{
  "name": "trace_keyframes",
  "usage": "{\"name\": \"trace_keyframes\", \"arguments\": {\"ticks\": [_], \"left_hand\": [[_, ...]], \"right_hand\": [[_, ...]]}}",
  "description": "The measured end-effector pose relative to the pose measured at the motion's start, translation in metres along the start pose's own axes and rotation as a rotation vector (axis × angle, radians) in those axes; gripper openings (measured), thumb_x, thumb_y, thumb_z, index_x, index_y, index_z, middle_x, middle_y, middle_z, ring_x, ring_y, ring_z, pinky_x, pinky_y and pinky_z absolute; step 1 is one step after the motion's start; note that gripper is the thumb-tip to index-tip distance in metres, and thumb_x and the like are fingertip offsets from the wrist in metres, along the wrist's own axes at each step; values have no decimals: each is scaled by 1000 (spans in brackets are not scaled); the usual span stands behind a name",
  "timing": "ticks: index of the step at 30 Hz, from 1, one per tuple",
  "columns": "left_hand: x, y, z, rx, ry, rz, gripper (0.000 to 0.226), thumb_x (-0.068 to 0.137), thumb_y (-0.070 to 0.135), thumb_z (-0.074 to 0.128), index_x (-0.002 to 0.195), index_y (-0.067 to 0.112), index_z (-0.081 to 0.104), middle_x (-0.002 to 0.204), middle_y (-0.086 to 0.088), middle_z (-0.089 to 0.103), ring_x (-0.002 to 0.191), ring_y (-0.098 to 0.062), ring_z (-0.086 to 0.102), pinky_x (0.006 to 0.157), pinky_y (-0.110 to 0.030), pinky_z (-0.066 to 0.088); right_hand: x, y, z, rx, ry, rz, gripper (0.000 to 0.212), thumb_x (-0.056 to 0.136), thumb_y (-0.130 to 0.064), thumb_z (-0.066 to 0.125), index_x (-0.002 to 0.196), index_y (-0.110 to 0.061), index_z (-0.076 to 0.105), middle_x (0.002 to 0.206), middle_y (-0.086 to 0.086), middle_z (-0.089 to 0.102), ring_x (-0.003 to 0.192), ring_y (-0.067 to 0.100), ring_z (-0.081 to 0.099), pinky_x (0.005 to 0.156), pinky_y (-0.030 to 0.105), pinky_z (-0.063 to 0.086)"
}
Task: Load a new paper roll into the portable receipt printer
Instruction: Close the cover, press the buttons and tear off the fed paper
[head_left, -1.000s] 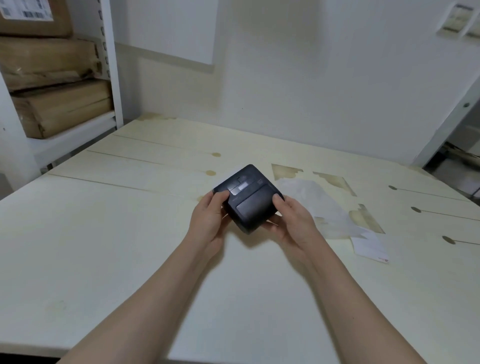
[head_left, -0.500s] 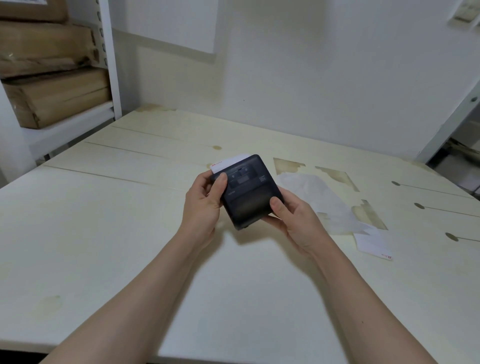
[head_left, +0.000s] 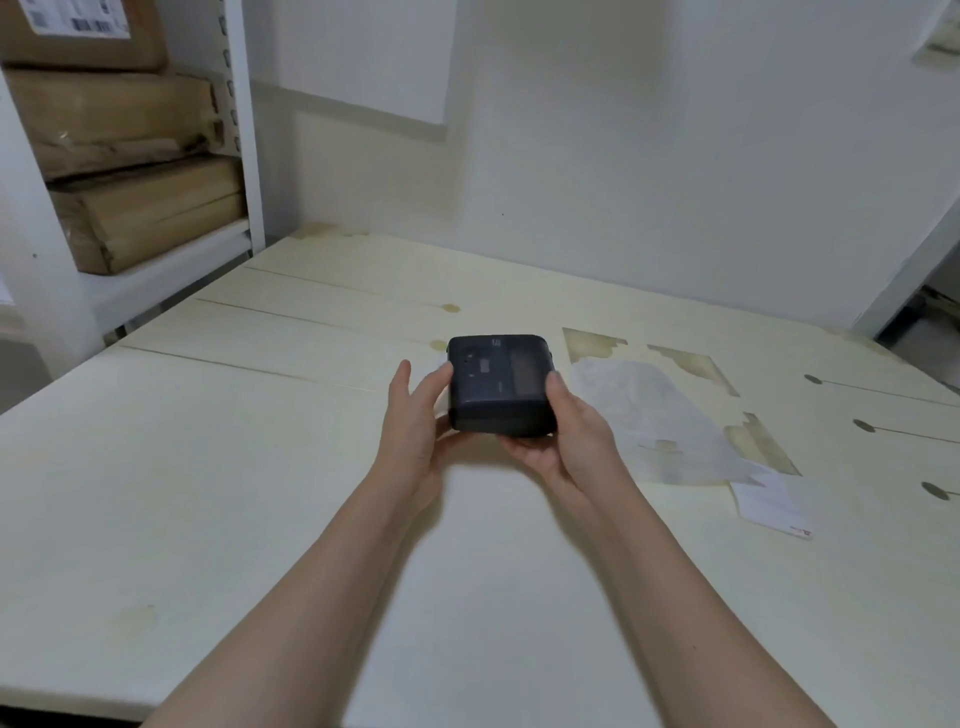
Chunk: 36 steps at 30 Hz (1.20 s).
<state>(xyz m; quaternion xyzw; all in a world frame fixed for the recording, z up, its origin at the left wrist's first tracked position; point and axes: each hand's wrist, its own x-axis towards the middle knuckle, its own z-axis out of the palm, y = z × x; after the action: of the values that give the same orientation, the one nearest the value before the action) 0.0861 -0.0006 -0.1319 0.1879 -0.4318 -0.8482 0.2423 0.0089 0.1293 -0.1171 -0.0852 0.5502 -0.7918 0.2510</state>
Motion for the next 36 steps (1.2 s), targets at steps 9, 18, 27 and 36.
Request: {"name": "trace_keyframes", "arguments": {"ticks": [9,18,27,36], "left_hand": [[7,-6,2,166,-81,21,77,81,12,76,145,29,37,120,-6,66,100,-25,70,85,-41,58],[9,-12,7,270,-58,0,50,82,17,74,124,18,47,104,-5,73,78,-15,70,56,-20,48],[28,-10,15,330,-116,-30,68,71,17,77,131,20,46,99,-4,77,85,-21,73,78,-38,55],[24,-9,11,283,-60,11,72,67,13,77,132,25,48,103,-13,74,97,-28,72,92,-48,55]], "right_hand": [[12,-8,1,-8,24,-108,40,98,-23,56,127,5,54,120,19,68,108,25,69,102,43,50],[27,9,-13,-18,42,-189,41,98,-26,54,133,-5,55,130,15,64,121,30,61,107,52,44],[36,3,-25,-97,60,-234,39,99,-27,52,136,-15,52,124,8,68,112,21,67,98,43,52],[28,7,-19,-125,-5,-224,38,100,-25,50,138,-18,52,129,1,66,114,15,65,102,41,49]]}}
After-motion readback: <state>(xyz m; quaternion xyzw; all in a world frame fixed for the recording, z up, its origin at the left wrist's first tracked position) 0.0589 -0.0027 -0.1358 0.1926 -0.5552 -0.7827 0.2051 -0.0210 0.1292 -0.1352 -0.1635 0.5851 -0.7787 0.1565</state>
